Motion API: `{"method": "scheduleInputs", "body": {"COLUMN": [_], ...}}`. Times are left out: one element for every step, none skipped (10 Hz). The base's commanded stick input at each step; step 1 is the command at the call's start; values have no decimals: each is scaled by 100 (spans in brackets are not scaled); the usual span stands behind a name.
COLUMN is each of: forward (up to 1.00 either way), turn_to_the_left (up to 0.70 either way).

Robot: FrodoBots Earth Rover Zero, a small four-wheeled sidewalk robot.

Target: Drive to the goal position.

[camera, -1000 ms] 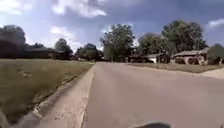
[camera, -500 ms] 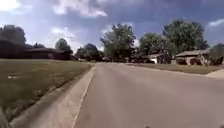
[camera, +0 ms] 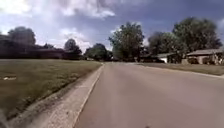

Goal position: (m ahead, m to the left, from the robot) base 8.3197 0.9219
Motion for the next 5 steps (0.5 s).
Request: {"method": "scheduleInputs", "body": {"forward": [100,100,100,100,100], "turn_to_the_left": [0,0,0,0,0]}}
